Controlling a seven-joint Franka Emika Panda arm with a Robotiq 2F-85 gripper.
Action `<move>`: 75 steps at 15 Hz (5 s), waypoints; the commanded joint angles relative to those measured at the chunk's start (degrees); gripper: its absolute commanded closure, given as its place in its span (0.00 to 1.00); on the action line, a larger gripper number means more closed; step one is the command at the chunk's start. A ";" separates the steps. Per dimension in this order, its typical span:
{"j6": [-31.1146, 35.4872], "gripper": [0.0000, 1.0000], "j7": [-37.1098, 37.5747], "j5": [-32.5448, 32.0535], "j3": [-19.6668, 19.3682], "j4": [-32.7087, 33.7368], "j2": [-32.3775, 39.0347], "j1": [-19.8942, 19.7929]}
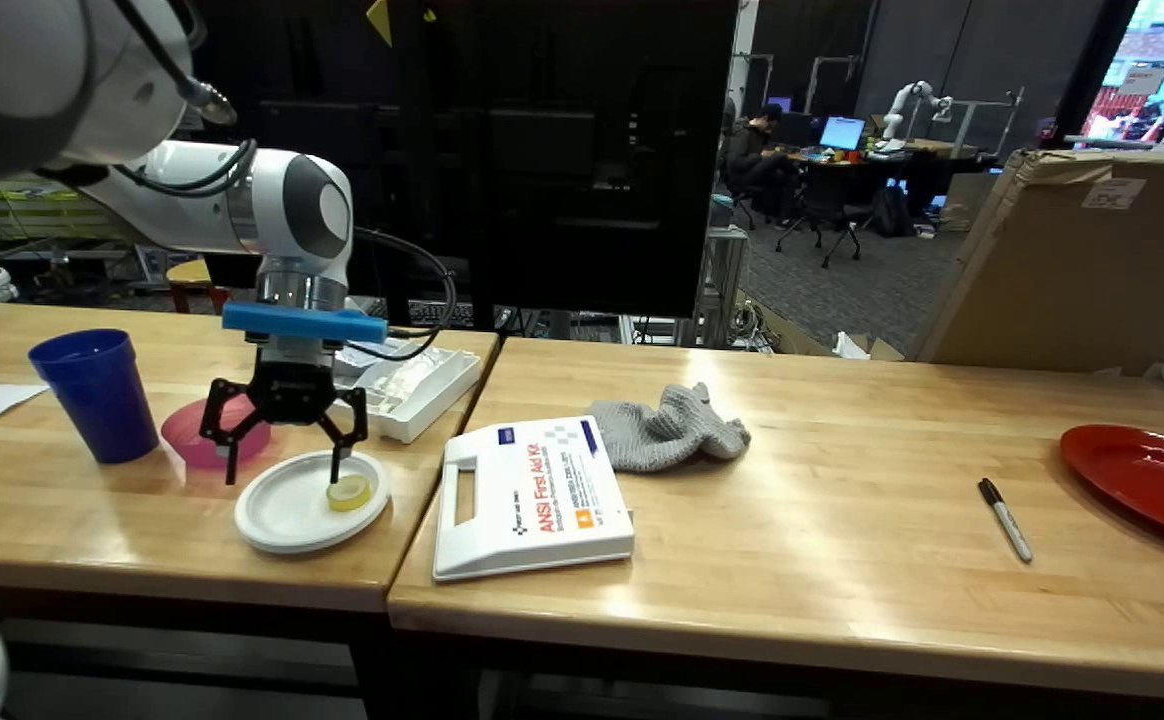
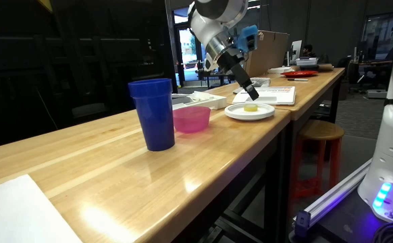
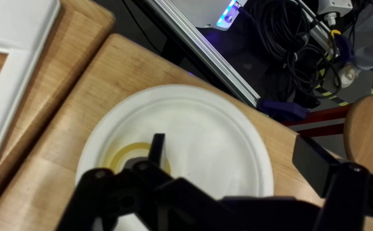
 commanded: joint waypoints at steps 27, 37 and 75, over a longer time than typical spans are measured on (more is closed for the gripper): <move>-1.28 0.27 3.90 -2.85 1.84 4.07 6.62 0.62; -1.76 0.00 3.72 -3.97 1.89 4.67 7.47 0.48; -3.36 0.00 1.26 -9.04 1.58 7.67 11.26 -0.51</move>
